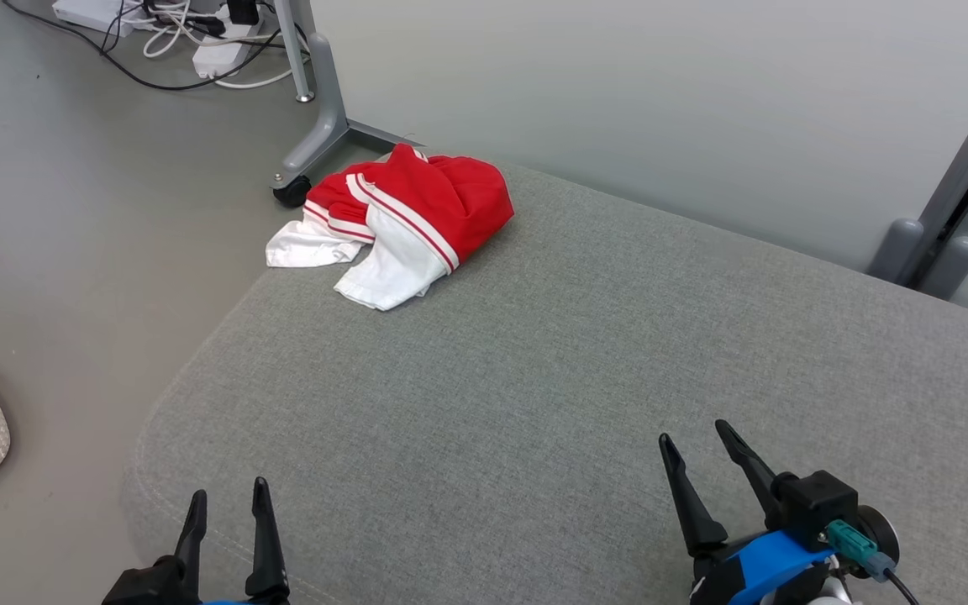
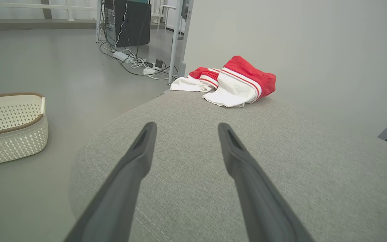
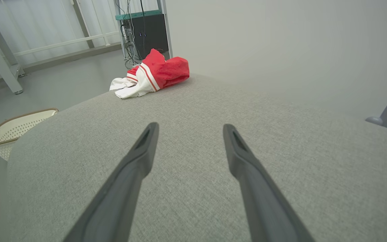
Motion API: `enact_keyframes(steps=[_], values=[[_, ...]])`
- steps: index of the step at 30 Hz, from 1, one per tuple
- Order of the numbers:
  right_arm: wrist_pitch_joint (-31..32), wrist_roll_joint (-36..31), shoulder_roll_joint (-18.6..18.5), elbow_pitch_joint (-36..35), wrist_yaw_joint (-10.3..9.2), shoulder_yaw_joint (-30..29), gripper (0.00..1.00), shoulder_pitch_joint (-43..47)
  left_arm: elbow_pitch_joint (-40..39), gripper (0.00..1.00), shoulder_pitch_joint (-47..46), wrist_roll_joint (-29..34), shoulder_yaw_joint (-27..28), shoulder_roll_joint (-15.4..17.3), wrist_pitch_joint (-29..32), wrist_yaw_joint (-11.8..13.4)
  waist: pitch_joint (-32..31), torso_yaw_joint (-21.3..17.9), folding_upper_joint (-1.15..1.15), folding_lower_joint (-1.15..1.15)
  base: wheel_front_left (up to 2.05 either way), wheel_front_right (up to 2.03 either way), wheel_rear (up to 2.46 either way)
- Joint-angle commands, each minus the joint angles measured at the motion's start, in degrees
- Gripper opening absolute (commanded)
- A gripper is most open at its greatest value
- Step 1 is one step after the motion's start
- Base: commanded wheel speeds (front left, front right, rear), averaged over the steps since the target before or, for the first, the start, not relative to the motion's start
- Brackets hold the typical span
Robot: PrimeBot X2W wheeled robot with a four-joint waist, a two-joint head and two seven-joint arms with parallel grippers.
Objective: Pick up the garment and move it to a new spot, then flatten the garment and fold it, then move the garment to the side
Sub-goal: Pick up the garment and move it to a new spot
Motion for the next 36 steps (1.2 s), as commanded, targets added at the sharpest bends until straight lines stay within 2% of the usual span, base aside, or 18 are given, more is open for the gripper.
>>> enact_keyframes(steps=[1,7,11,17,22,27,32,36], values=[[-0.01,0.62,-0.09,0.18,0.00,0.29,1.00,0.02,-0.27,1.00,0.47,-0.21,0.45,0.07,-0.14,0.16,-0.09,-0.03,0.00,0.00,0.00,0.00,0.00],[-0.07,0.17,-0.10,-0.14,0.00,0.97,1.00,-1.02,-0.22,1.00,0.22,-0.28,0.65,0.06,-0.14,0.00,0.12,-0.28,0.00,0.00,0.00,0.00,0.00],[0.40,-1.27,-0.12,-1.55,0.00,0.59,1.00,-2.24,-1.66,1.00,-2.56,-0.54,1.73,1.06,-0.14,-0.15,2.09,-2.20,0.00,0.00,0.00,0.00,0.00],[1.95,-4.80,-0.13,-4.41,0.00,-0.67,1.00,-4.41,-5.90,1.00,-11.92,-0.02,5.07,6.46,0.98,0.12,6.95,-5.94,0.00,0.00,0.00,0.00,0.00],[3.81,-7.48,-0.10,-7.88,0.00,-1.23,1.00,-6.20,-7.92,1.00,-23.67,-0.90,8.16,13.11,6.40,-0.86,11.86,-9.65,0.00,0.00,0.00,0.00,0.00],[5.99,-10.00,-0.13,-12.43,0.00,-1.05,1.00,-8.55,-2.27,1.00,-36.20,-2.21,8.13,18.88,14.39,-3.51,17.36,-13.74,0.00,0.00,0.00,0.00,0.00],[8.17,-11.89,-0.13,-16.70,0.00,-0.86,1.00,-10.49,6.39,1.00,-45.41,-6.35,7.15,18.81,22.13,-5.58,22.86,-17.50,0.00,0.00,0.00,0.00,0.00],[9.40,-12.81,-0.11,-19.39,0.00,-0.43,1.00,-11.60,13.54,1.00,-49.57,-6.15,4.90,18.83,24.96,-6.25,26.79,-20.08,0.00,0.00,0.00,0.00,0.00]])
